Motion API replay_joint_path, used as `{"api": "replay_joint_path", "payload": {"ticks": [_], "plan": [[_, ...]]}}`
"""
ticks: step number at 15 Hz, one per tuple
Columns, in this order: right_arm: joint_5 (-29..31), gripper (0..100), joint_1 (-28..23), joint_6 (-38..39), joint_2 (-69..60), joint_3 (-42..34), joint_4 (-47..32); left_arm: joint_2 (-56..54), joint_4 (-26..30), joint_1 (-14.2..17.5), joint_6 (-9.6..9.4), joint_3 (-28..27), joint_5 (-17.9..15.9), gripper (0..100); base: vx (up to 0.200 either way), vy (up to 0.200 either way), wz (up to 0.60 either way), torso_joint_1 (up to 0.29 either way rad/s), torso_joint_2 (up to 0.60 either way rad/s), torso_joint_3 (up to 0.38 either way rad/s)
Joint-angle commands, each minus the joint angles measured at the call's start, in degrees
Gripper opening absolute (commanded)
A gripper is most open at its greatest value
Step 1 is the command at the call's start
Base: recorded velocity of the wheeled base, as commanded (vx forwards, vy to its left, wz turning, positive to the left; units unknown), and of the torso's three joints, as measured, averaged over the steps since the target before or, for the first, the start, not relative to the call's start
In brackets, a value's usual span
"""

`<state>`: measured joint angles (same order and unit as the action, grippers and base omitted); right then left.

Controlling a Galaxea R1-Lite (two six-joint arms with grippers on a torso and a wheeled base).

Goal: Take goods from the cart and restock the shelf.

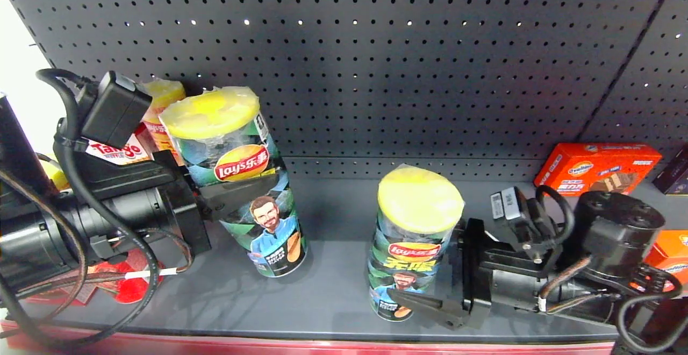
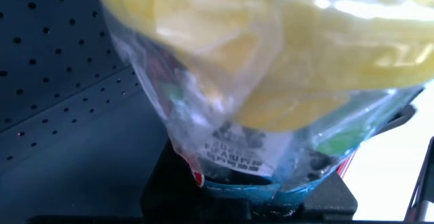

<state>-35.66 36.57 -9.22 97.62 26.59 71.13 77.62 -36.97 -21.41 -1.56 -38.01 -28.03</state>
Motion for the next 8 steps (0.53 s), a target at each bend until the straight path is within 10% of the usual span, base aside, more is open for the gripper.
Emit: {"api": "replay_joint_path", "payload": {"ticks": [1, 8], "plan": [[0.1, 100, -1.7, 0.1, -9.7, -3.6, -0.4, -0.2, 0.0, -0.1, 0.15, -0.3, 0.0, 0, 0.000, 0.000, 0.00, 0.000, 0.00, 0.000], [12.8, 100, -22.7, 1.7, -39.0, -10.0, -12.2, -1.9, 0.0, 0.0, 0.24, -0.3, 0.0, 0, 0.000, 0.000, 0.00, 0.000, 0.00, 0.000]]}}
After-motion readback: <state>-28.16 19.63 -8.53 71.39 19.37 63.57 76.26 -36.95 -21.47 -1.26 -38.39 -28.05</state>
